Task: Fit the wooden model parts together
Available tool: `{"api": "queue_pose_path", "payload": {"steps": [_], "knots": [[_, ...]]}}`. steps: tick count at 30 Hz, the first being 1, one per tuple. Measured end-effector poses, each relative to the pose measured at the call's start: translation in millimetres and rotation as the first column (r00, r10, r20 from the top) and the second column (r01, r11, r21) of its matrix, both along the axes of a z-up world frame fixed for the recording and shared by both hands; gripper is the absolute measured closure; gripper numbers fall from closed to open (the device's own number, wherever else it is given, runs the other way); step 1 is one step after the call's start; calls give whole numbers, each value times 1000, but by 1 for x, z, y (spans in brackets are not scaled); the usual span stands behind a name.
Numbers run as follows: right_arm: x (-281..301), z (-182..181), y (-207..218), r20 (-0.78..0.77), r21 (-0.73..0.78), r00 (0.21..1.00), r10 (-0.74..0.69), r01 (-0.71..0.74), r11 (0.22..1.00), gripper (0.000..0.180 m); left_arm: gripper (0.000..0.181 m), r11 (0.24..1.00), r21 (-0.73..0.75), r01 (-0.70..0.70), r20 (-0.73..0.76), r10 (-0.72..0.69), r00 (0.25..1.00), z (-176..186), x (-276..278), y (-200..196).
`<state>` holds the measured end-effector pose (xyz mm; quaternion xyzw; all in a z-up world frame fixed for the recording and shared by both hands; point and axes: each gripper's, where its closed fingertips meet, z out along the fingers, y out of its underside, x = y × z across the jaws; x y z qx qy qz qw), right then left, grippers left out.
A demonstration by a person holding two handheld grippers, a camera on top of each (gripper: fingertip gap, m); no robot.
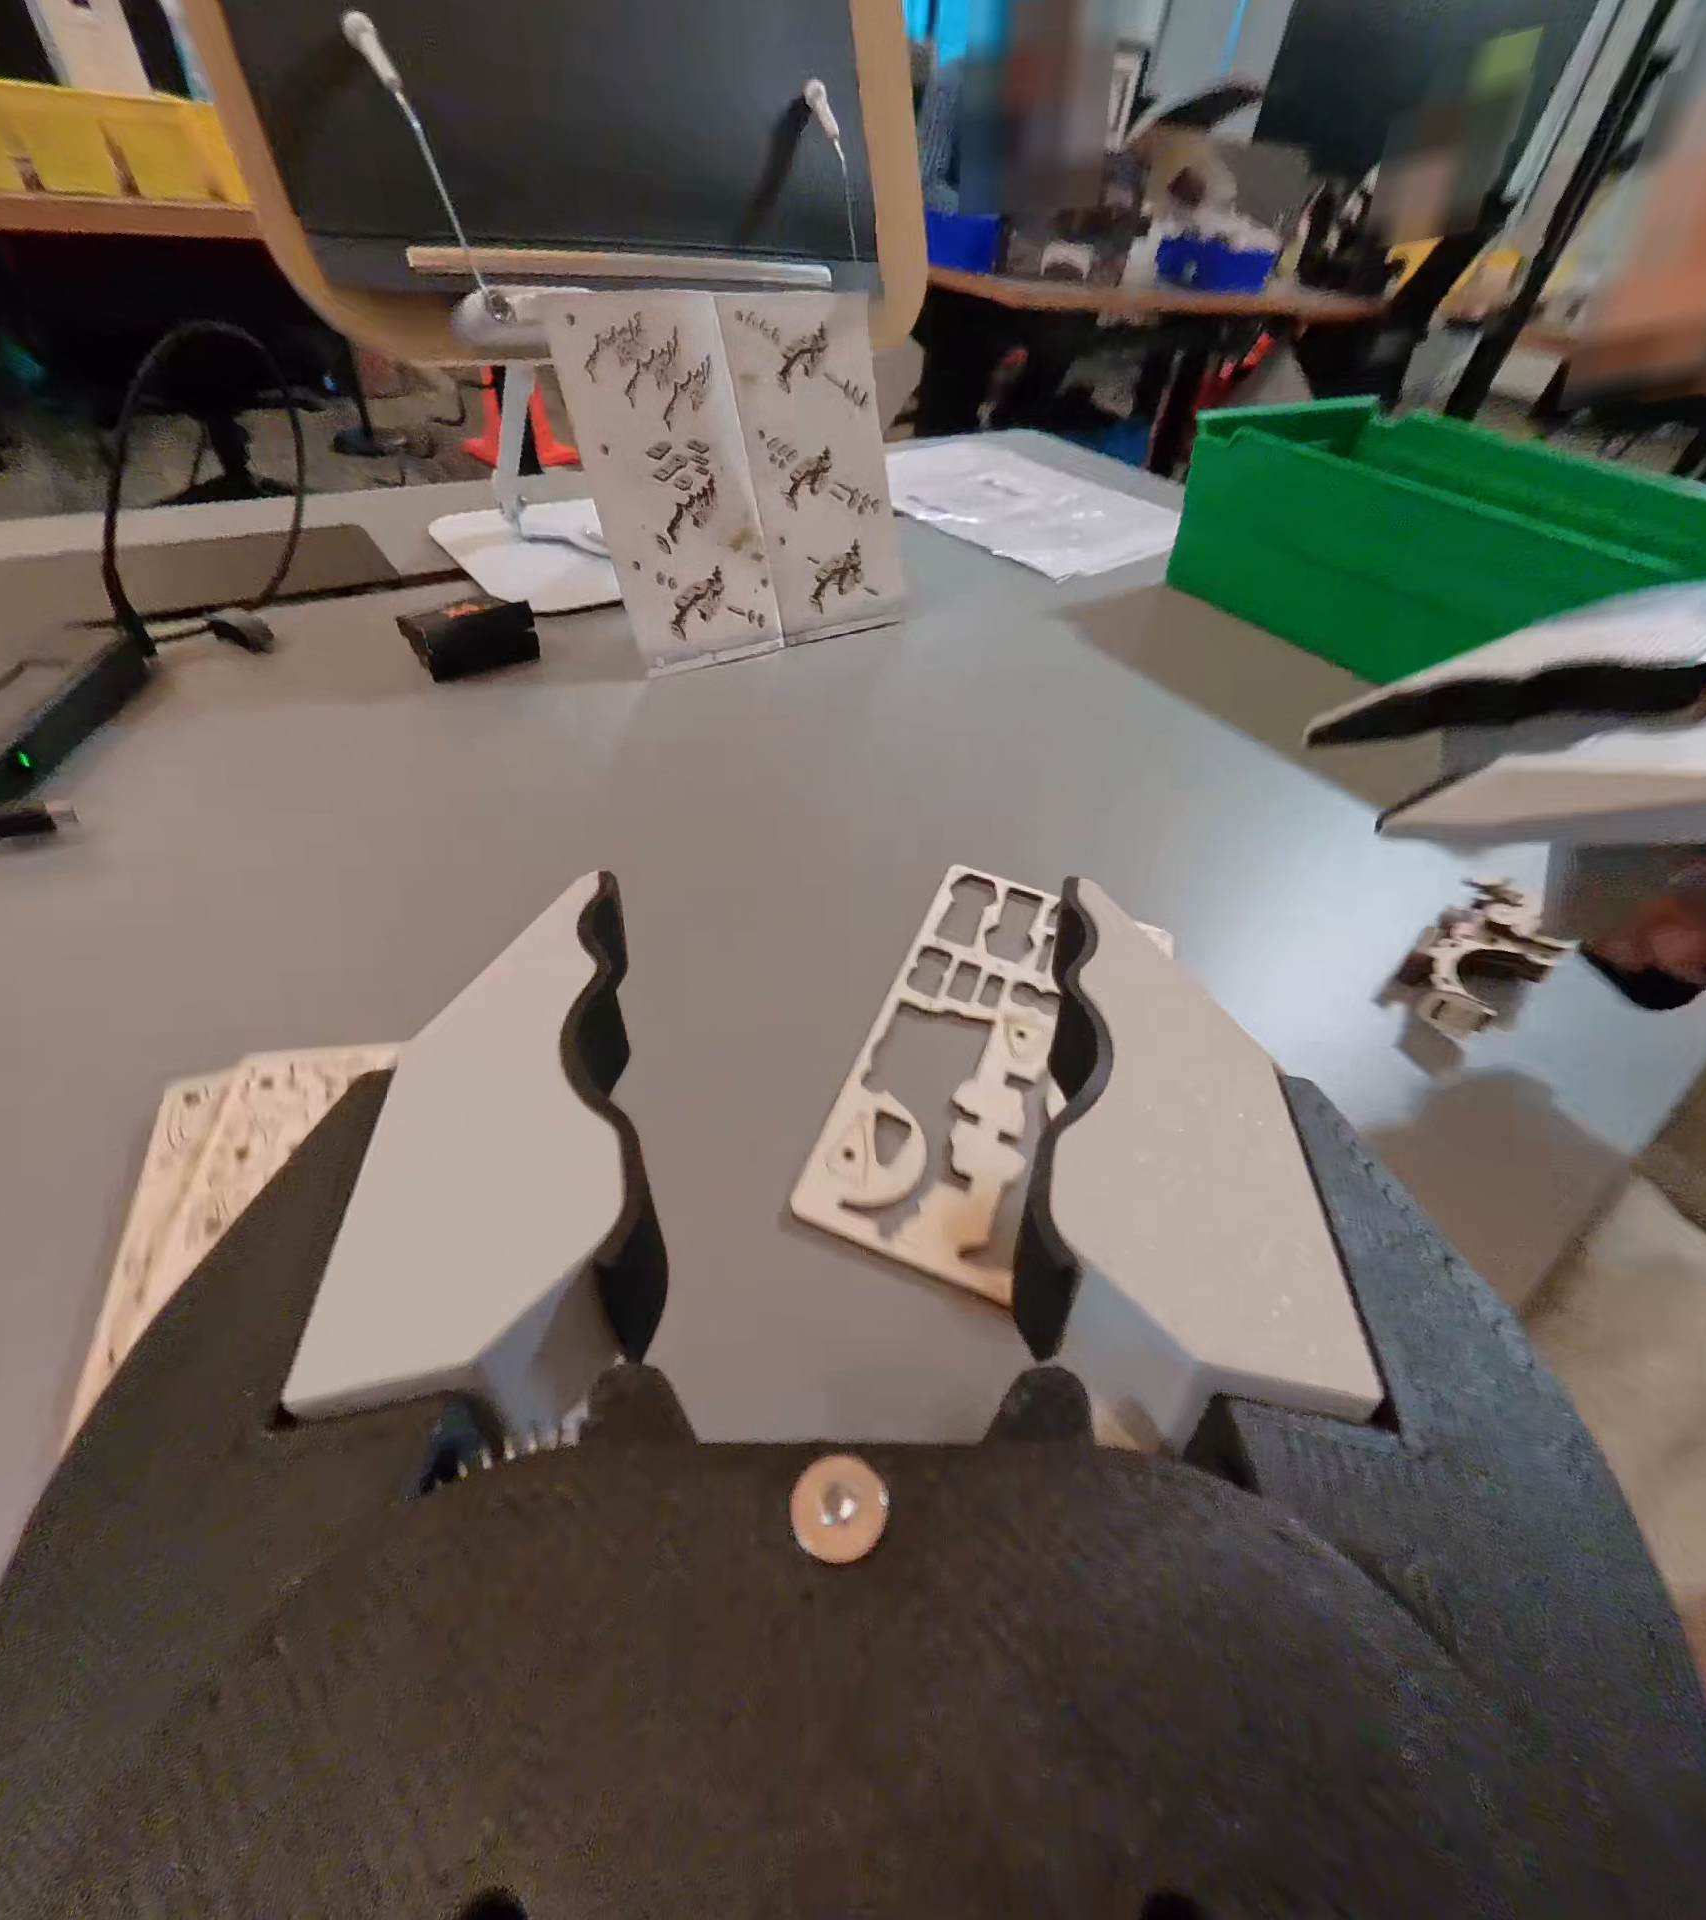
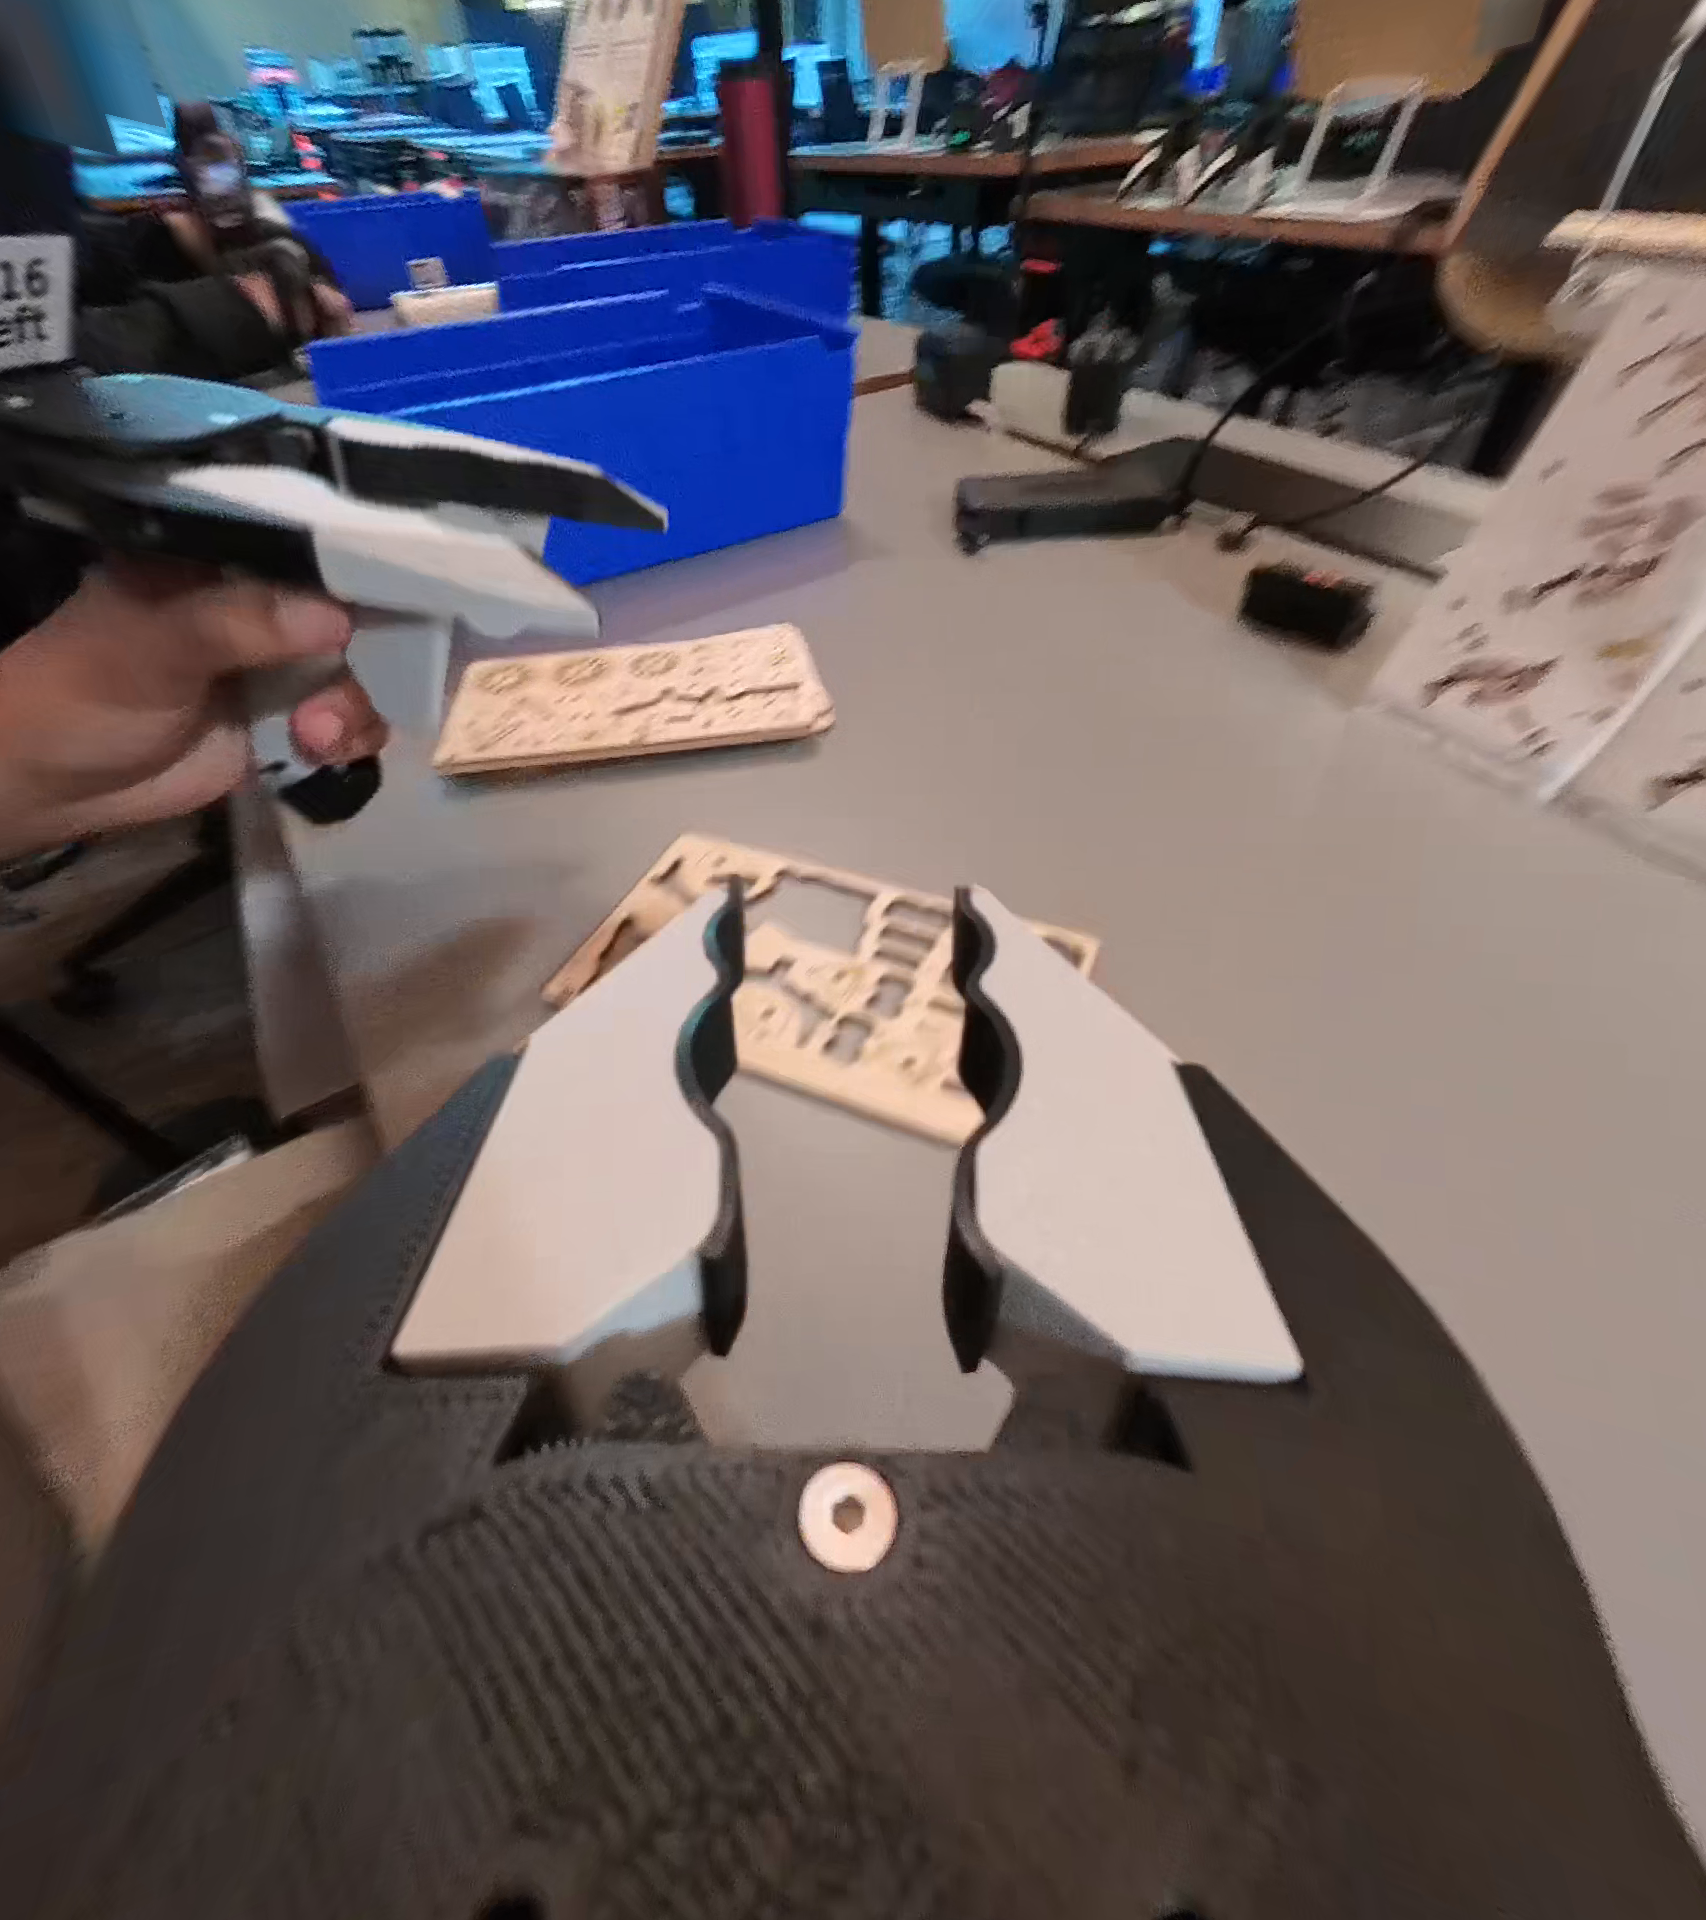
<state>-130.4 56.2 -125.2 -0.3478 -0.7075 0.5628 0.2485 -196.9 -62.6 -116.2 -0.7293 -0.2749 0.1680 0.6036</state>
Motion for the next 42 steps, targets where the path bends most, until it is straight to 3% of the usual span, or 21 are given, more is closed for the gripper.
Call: {"api": "queue_pose_path", "payload": {"steps": [2,5,6,8,10,11,12,13,17,19,21,23,26,28,30,32,38,42], "knots": [[-19,20,3,-49,34,996,-70,72,997,141,132,999,-26,26,-45,-27,999,11,-9,20],[-34,38,-7,9,-47,994,-111,111,993,123,181,966,2,258,-10,-258,966,18,15,54],[-31,38,-12,80,-130,992,-98,107,986,125,181,967,16,254,13,-254,967,14,18,56],[-14,37,-22,126,-287,991,-35,70,955,145,181,975,24,219,18,-219,976,2,22,54],[6,17,-26,83,-296,996,-30,53,954,168,181,976,-72,203,55,-200,978,-20,23,45],[11,1,-25,85,-237,995,-58,77,968,165,174,974,-121,192,84,-183,980,-33,20,41],[12,-14,-21,114,-164,989,-97,115,980,146,167,966,-165,198,124,-179,976,-45,18,39],[12,-23,-21,139,-104,983,-116,131,986,138,170,958,-200,205,159,-175,972,-55,16,40],[17,-39,-31,174,14,983,-63,62,998,132,165,892,-411,190,233,-98,968,-98,0,35],[21,-48,-31,204,28,977,-58,53,998,132,157,867,-446,220,291,-92,952,-110,1,35],[25,-52,-35,248,-4,968,-39,41,999,131,154,880,-417,227,325,-89,942,-110,2,38],[30,-59,-41,314,-39,949,-3,16,999,126,180,876,-370,311,395,-155,906,-107,14,39],[37,-76,-48,401,-21,916,27,-21,1000,125,181,901,-103,421,503,-318,804,-80,34,48],[37,-84,-46,402,50,915,2,-24,998,125,180,923,43,382,479,-354,803,-60,26,47],[35,-90,-39,378,145,925,-38,-18,989,127,180,935,31,352,468,-325,822,-62,18,42],[35,-91,-36,349,207,936,-47,-28,978,127,178,922,14,386,509,-339,791,-72,26,46],[53,-95,-57,377,224,922,91,-187,956,137,180,879,-40,475,528,-385,757,-86,51,60],[53,-98,-60,311,313,945,102,-203,928,139,180,872,-78,483,536,-372,758,-94,48,55]]}}
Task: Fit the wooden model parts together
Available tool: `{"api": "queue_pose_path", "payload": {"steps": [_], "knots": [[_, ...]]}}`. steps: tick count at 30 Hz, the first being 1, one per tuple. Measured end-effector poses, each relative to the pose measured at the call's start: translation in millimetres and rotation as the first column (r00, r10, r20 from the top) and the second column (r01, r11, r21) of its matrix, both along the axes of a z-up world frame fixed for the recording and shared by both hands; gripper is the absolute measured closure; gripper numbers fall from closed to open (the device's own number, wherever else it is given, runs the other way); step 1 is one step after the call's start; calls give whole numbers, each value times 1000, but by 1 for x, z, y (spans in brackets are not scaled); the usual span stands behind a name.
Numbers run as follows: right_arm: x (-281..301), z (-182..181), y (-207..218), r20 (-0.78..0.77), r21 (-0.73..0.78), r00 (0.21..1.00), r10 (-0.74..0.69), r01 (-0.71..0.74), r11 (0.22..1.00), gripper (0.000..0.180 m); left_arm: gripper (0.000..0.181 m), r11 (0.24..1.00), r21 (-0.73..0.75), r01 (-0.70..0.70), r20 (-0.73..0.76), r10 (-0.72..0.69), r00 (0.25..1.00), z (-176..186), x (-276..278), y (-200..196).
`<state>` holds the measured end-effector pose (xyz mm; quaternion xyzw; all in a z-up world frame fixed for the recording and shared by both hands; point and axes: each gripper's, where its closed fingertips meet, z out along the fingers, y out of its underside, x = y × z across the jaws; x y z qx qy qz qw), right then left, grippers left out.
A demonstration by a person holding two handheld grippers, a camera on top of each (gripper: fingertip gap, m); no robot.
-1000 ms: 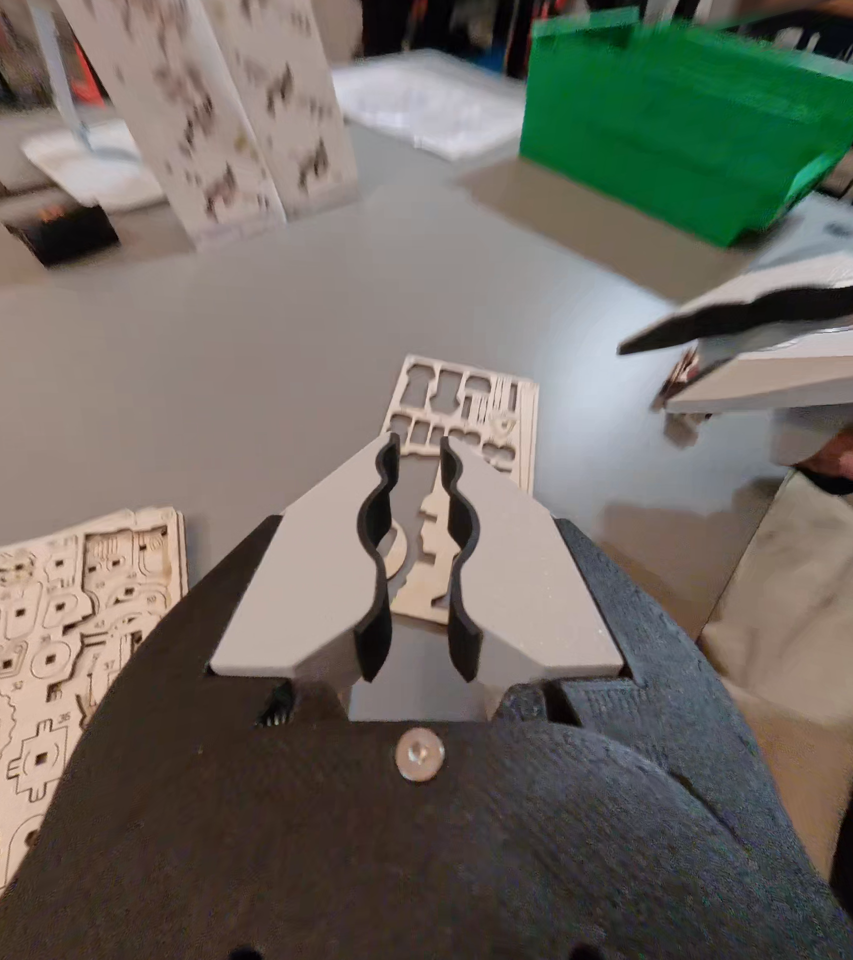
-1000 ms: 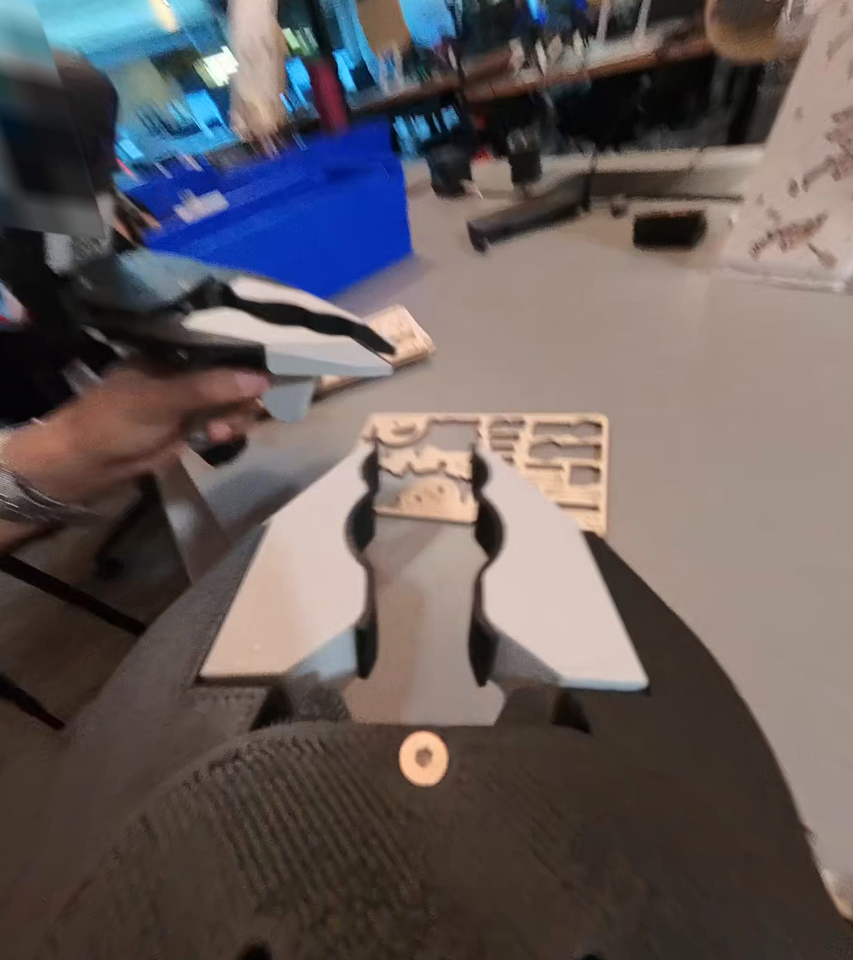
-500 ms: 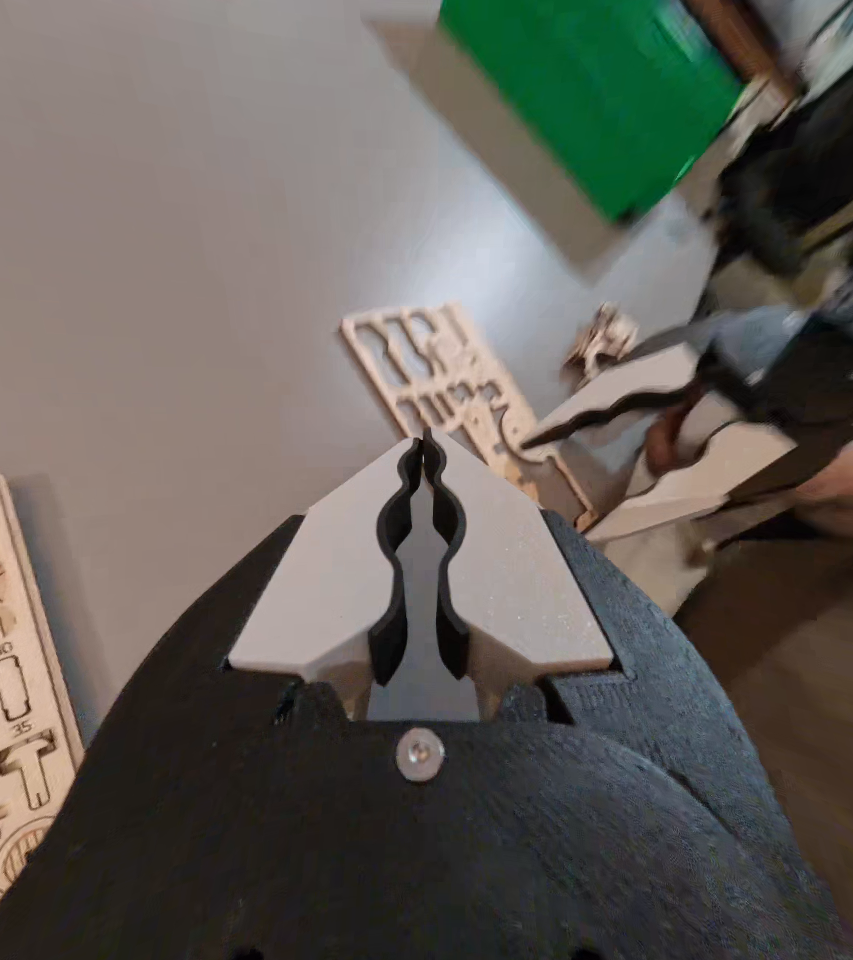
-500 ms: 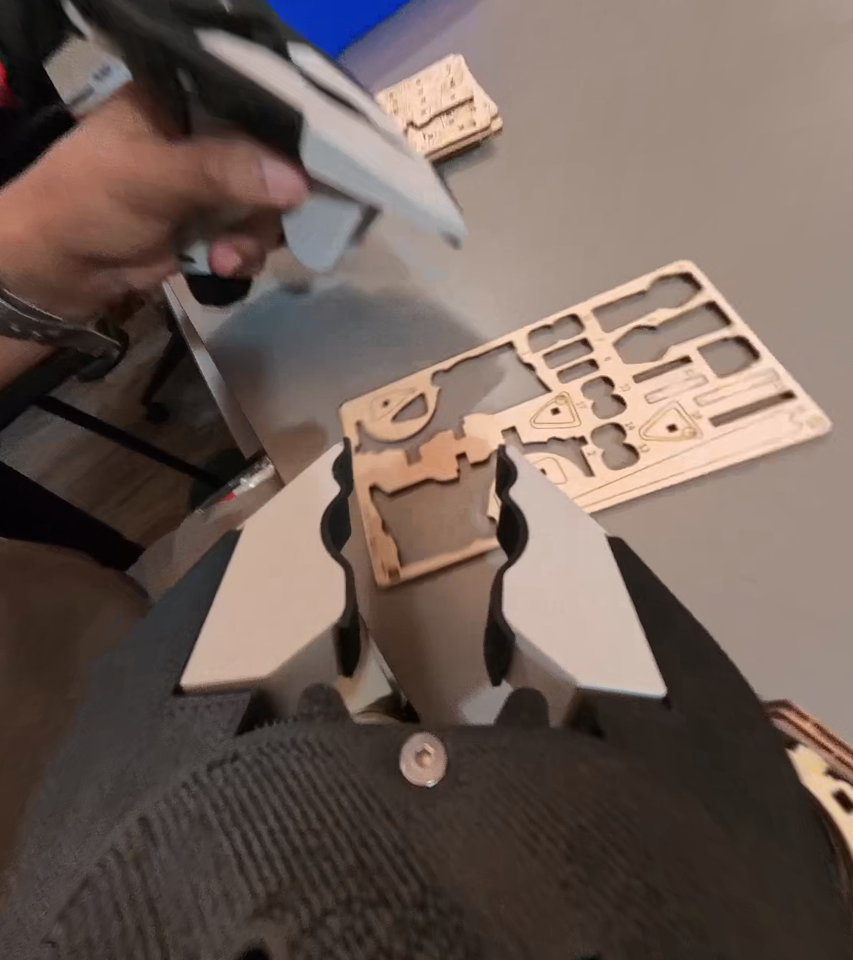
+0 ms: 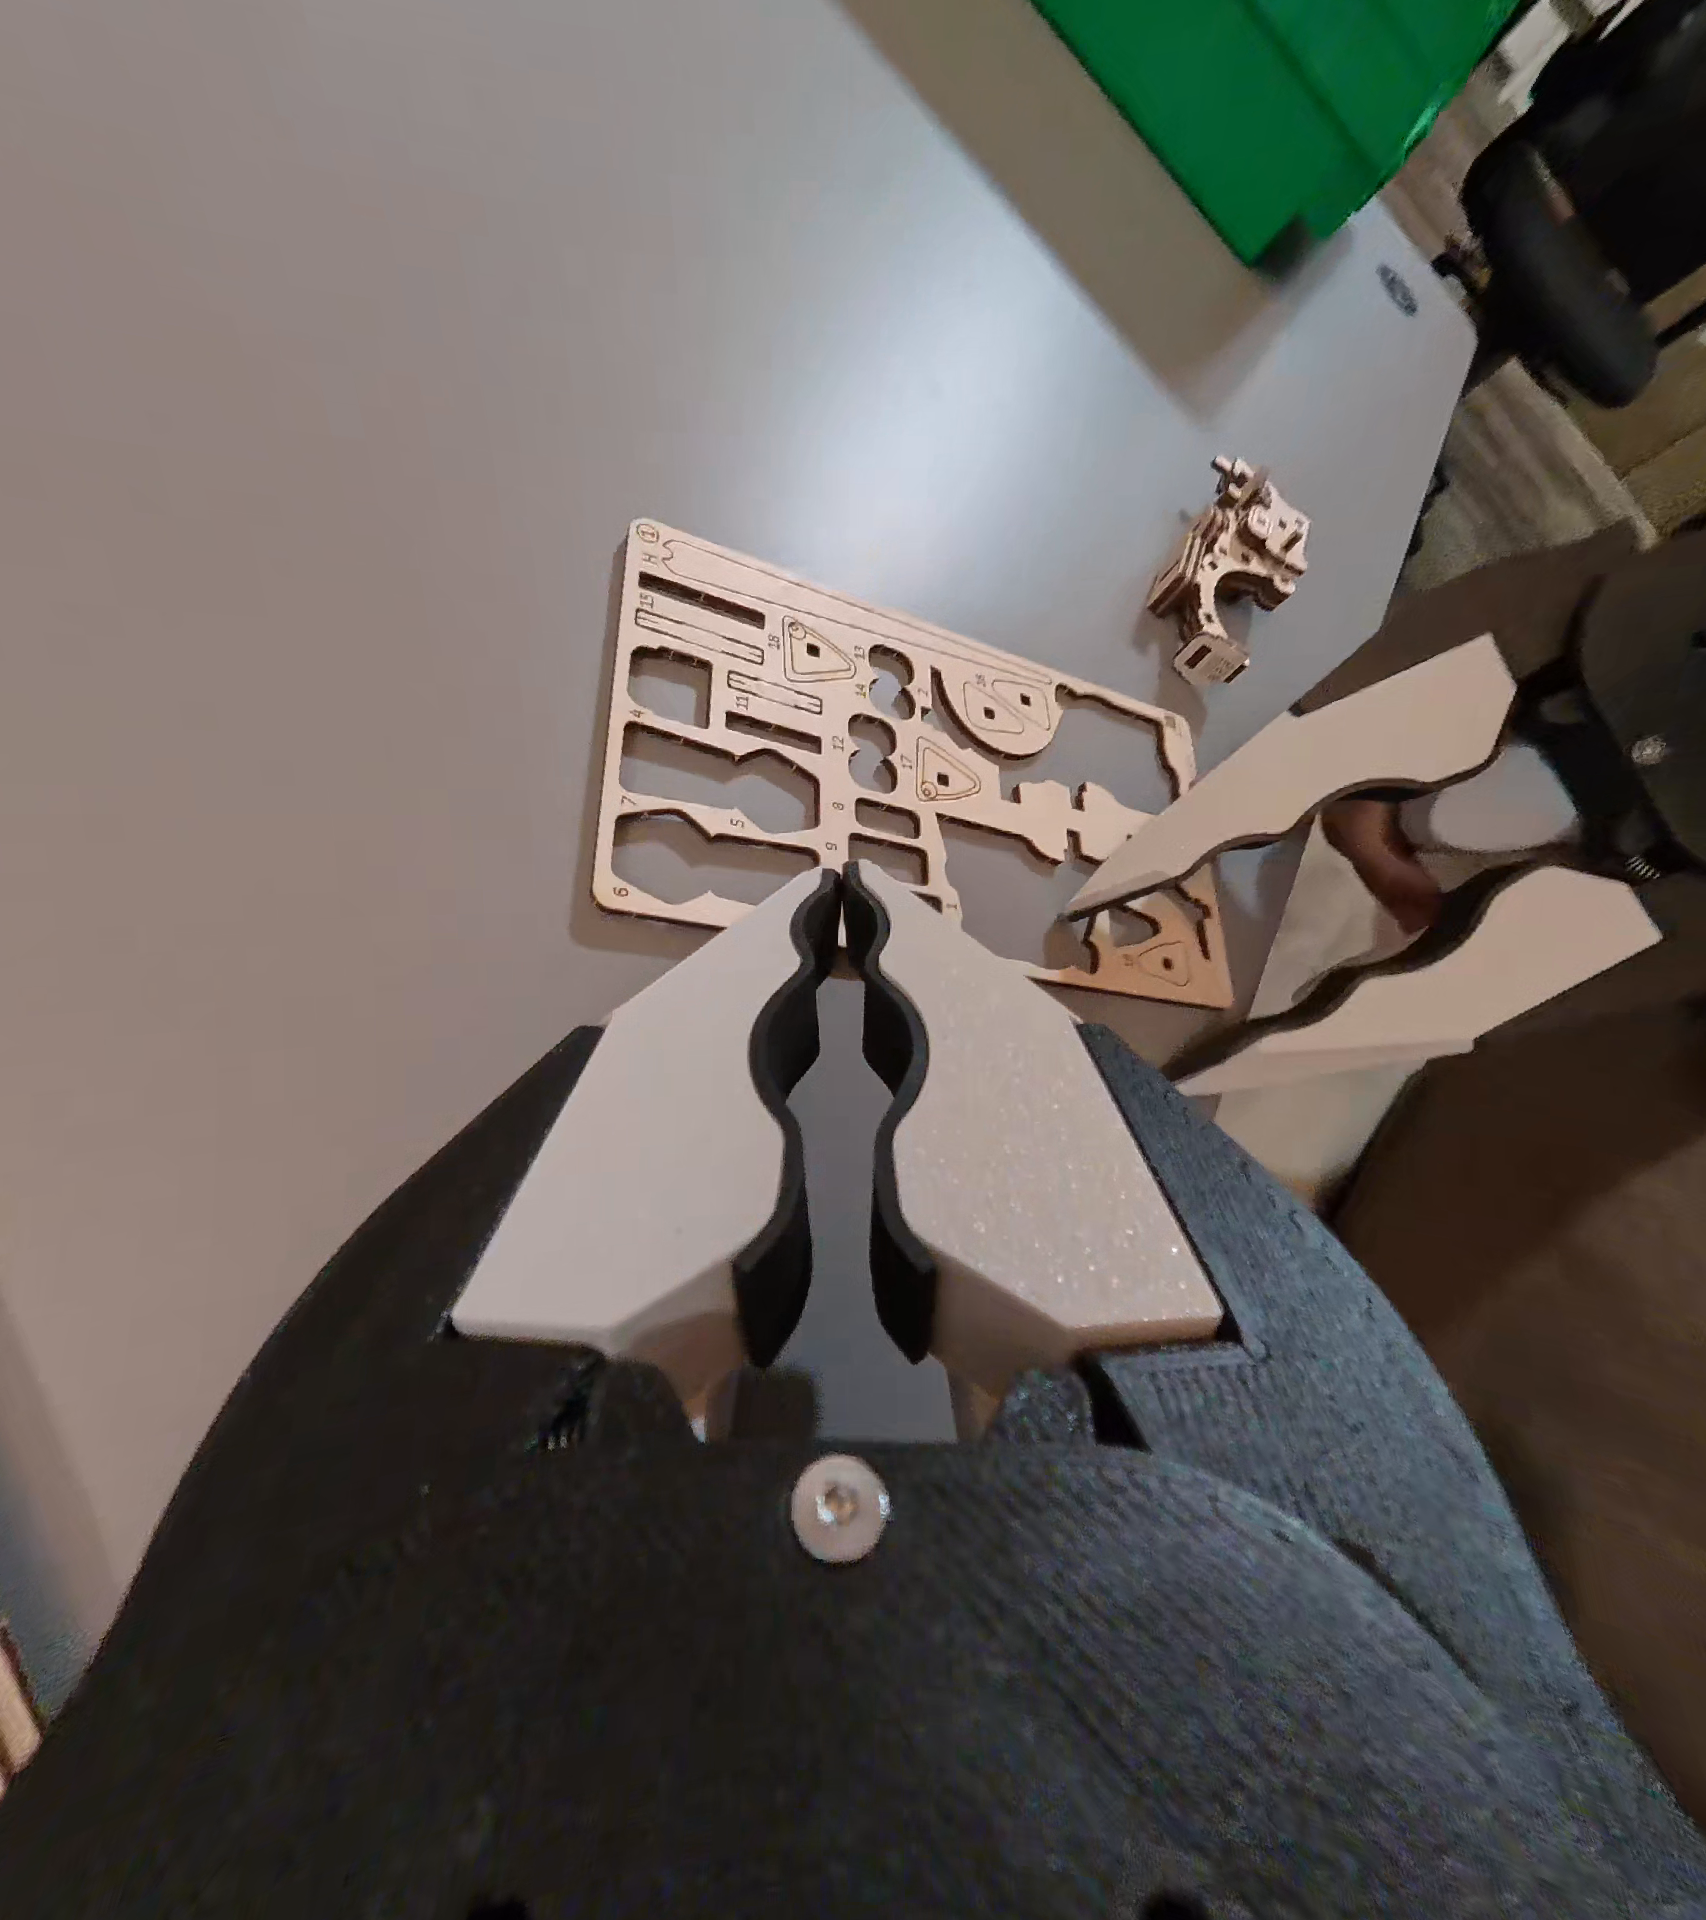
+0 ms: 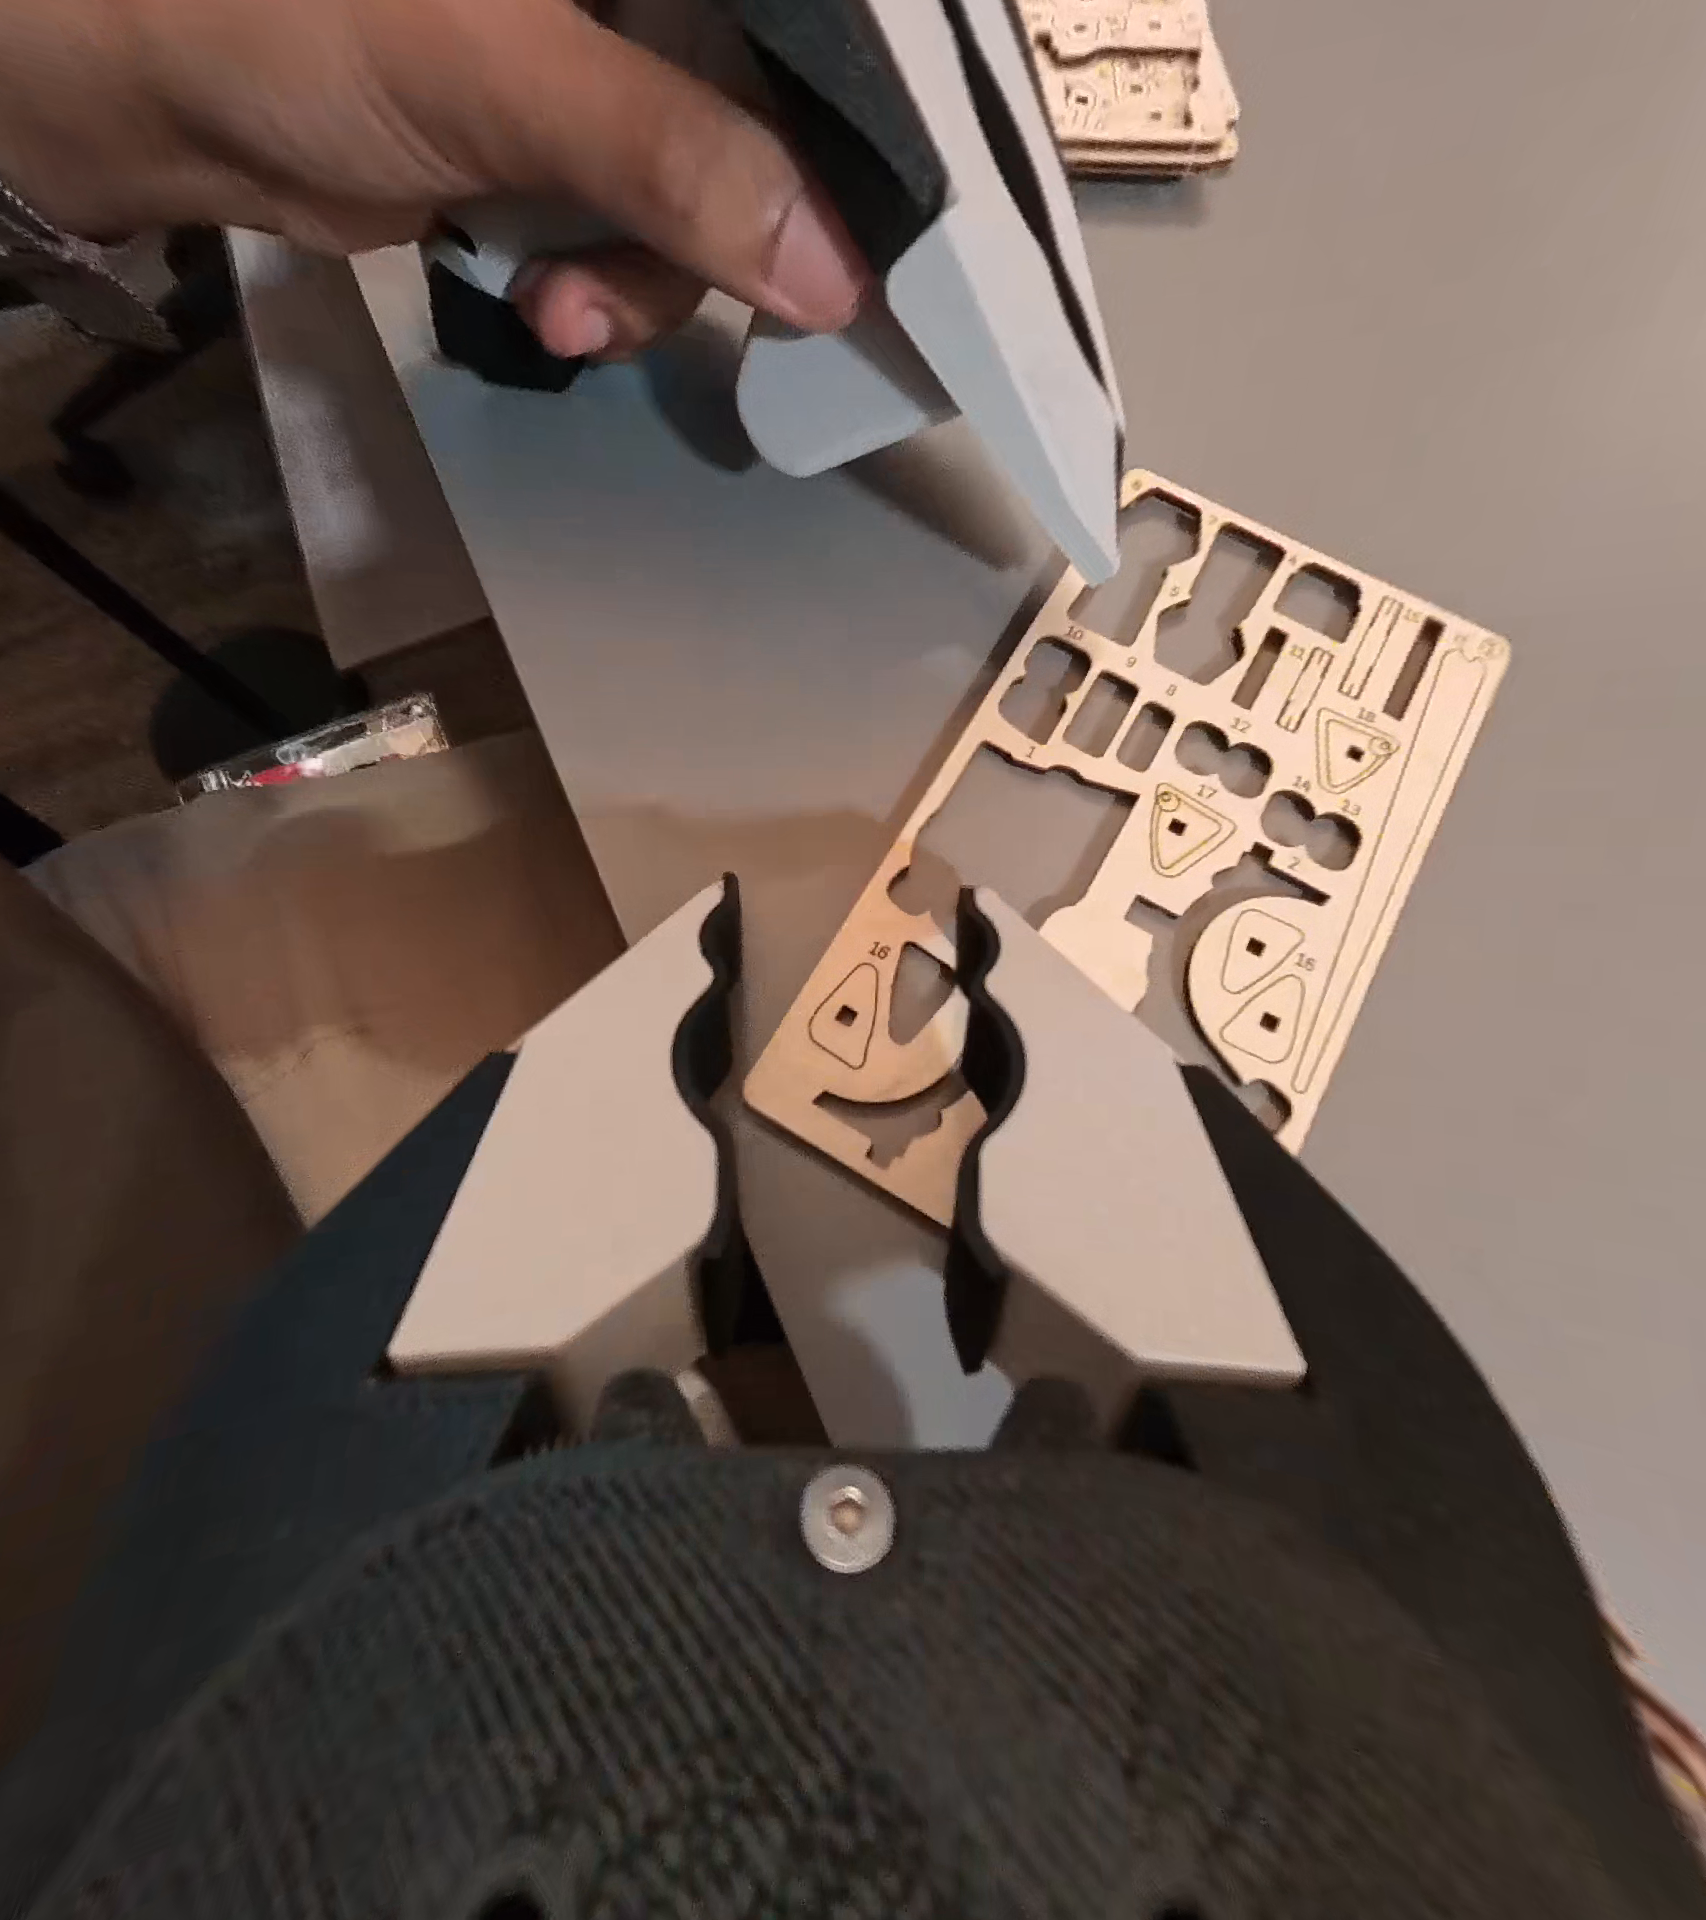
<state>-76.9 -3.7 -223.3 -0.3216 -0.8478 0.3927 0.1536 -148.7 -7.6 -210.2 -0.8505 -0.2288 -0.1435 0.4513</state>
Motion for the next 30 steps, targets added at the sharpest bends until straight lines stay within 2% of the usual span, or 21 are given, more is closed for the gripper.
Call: {"api": "queue_pose_path", "payload": {"steps": [6,7,9,10,13,17,18,20,23,26,28,30], "knots": [[1,0,-4,6,-1,1000,6,-6,1000,130,177,989,136,-58,157,36,987,12,-7,-5],[0,0,-4,7,-1,1000,1,-1,1000,133,173,986,156,-62,199,30,980,13,-6,-4],[-1,0,-4,15,2,1000,-7,7,1000,160,168,980,191,-57,285,0,959,15,-2,-2],[0,0,-5,23,1,1000,-1,1,1000,166,167,975,215,-57,308,-13,951,18,-1,0],[-4,0,-4,24,-7,999,-25,25,1000,167,165,965,252,-69,298,-9,955,24,-1,2],[-10,4,6,11,-13,998,-68,68,998,168,161,946,314,-76,181,19,983,43,-7,1],[-12,8,8,1,-33,997,-78,78,996,176,160,939,335,-76,153,25,988,49,-8,0],[-17,24,13,-39,-98,993,-109,104,990,177,155,933,356,-61,146,9,989,53,-4,1],[-22,46,19,-89,-200,984,-151,131,971,180,143,957,290,9,287,-96,953,32,18,9],[-22,49,20,-59,-256,985,-161,141,956,180,142,947,310,81,416,-212,884,30,47,22],[-23,49,21,-42,-281,985,-165,146,948,180,143,942,328,65,460,-219,861,33,53,29],[-24,49,26,-39,-273,983,-178,160,949,180,143,948,315,41,456,-189,870,30,51,32]]}}
